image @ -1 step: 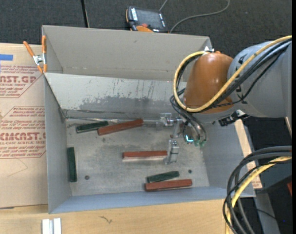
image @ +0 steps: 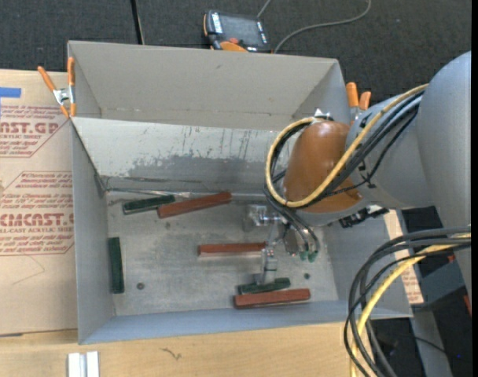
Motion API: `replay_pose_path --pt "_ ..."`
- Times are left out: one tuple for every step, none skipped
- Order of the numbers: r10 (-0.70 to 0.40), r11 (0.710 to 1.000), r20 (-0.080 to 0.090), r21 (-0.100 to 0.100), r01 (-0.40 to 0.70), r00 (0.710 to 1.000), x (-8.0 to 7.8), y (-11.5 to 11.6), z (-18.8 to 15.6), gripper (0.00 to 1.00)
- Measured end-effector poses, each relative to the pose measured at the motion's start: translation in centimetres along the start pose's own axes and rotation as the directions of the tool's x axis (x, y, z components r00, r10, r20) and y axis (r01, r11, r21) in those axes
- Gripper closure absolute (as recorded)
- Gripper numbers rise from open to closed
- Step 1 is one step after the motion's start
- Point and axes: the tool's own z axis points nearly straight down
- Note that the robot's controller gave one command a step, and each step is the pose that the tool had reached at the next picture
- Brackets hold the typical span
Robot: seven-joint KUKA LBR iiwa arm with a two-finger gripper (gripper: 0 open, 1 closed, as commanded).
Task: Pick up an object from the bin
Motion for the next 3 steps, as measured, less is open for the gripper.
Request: replay_pose_path --pt "0.000 1.000 0.007 0.000 0.000 1.000 -0.2 0.0 -0.4 1.00" --pt "-0.472 0.882 0.011 0.005 0.472 0.882 -1.5 2.9 -12.7 1.00" --pt "-0.702 0.712 0.001 0.001 0.702 0.712 1.6 1.2 -6.4 1.00"
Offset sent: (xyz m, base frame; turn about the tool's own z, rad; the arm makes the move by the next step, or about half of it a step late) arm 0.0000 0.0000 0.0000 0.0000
